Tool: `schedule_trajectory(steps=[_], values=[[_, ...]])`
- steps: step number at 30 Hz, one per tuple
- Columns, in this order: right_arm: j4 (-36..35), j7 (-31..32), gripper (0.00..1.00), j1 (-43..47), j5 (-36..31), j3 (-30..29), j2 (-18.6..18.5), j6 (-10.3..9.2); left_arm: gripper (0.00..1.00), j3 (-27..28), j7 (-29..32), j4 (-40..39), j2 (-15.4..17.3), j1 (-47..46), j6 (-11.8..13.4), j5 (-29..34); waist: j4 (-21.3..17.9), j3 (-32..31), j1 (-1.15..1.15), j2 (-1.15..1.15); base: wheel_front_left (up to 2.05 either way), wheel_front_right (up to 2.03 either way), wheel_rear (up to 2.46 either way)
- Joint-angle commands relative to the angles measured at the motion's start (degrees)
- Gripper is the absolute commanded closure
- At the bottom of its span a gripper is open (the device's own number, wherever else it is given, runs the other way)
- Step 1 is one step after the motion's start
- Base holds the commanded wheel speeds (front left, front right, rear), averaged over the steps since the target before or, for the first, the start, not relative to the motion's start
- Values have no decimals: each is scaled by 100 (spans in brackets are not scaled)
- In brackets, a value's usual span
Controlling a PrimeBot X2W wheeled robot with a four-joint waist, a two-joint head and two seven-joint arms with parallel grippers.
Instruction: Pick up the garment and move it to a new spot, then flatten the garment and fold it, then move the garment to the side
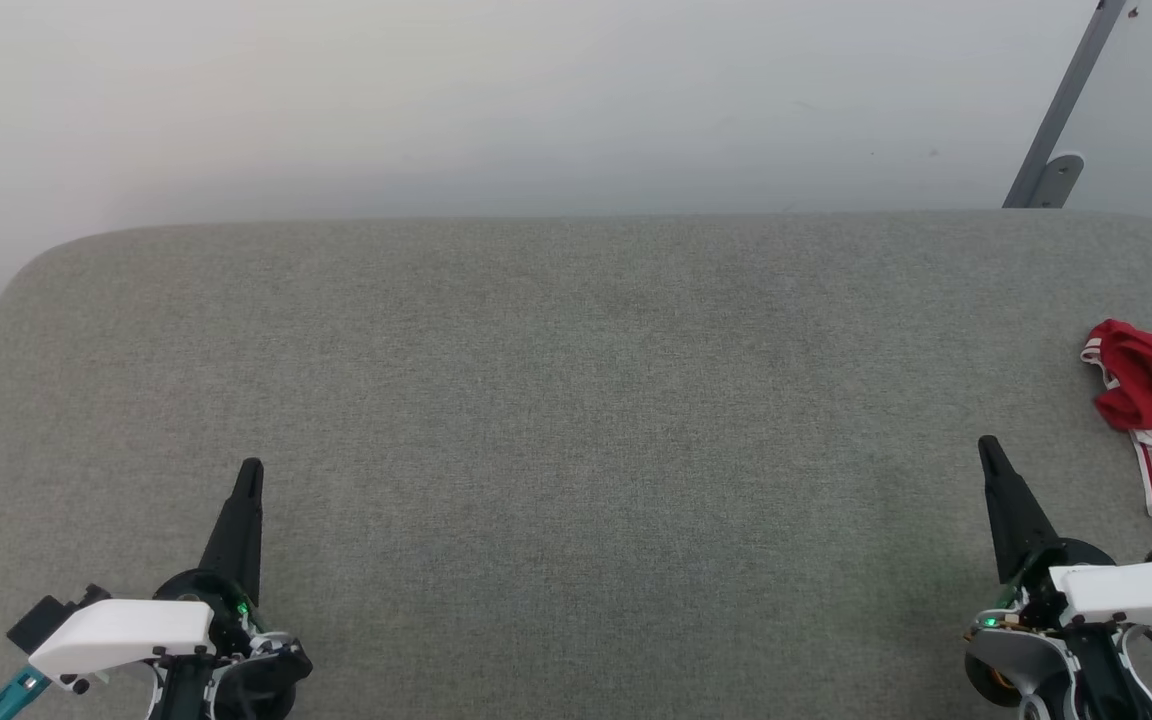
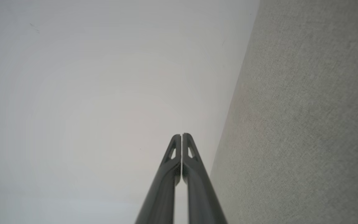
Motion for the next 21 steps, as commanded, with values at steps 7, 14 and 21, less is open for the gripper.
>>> schedule_trajectory(steps=[7, 14, 21], values=[[49, 51, 100, -75, 184, -21, 57, 2, 100, 32, 64, 26, -14, -110, 12, -192, -9, -9, 0, -1, 0, 0, 0], [47, 51, 100, -75, 183, -21, 57, 2, 100, 41, 76, 25, -23, -110, 12, -179, -9, -9, 0, -1, 0, 0, 0], [46, 52, 100, -75, 183, -21, 58, 2, 100, 53, 84, 26, -31, -111, 12, -166, -9, -9, 0, -1, 0, 0, 0]])
